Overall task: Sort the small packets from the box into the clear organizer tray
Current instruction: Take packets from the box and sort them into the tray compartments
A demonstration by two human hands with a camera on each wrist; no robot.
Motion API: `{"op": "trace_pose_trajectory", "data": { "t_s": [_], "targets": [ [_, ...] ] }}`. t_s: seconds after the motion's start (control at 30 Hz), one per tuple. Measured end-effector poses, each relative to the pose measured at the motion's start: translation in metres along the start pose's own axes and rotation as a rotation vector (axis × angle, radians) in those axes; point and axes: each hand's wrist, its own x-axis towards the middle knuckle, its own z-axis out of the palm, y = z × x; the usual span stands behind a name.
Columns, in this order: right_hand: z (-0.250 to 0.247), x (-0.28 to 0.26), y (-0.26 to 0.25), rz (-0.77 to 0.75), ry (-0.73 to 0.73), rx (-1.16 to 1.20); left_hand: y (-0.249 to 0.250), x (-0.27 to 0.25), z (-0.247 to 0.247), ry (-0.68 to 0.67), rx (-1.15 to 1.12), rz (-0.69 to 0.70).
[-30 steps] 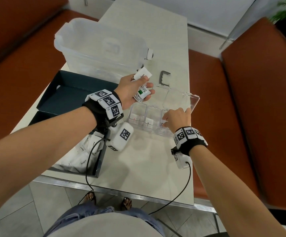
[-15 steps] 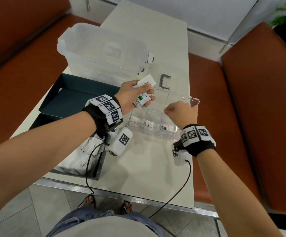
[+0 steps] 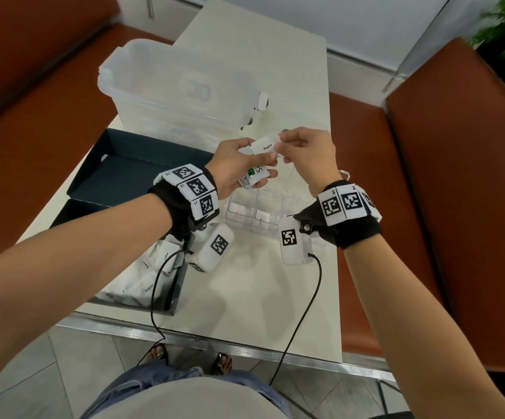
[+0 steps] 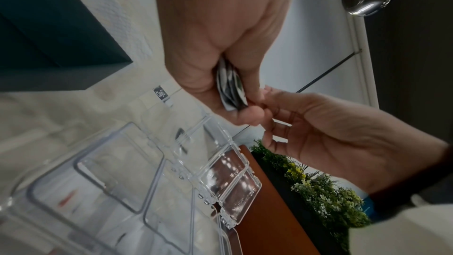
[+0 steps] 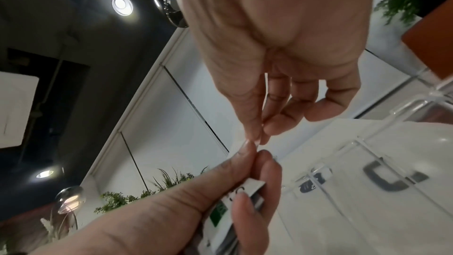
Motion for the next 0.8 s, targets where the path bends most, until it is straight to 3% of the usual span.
{"op": "trace_pose_trajectory", "data": {
  "t_s": [0.17, 0.27, 0.53, 0.8],
  "targets": [
    [-0.007, 0.009, 0.005, 0.021, 0.033, 0.009, -0.001, 0.0, -0.011, 0.048, 0.0, -0.017],
    [-0.009, 0.014, 0.016, 0.037, 0.04, -0.108, 0.0, 0.0, -0.021, 0.075, 0.005, -0.018],
    [0.018, 0.002, 0.048, 0.056, -0.248, -0.79, 0.005, -0.002, -0.03, 0.095, -0.031, -0.001],
    [0.041, -0.005, 0.069, 0.01, -0.362, -1.035, 0.004, -0.005, -0.031, 0.091, -0.042, -0.012]
  ]
}}
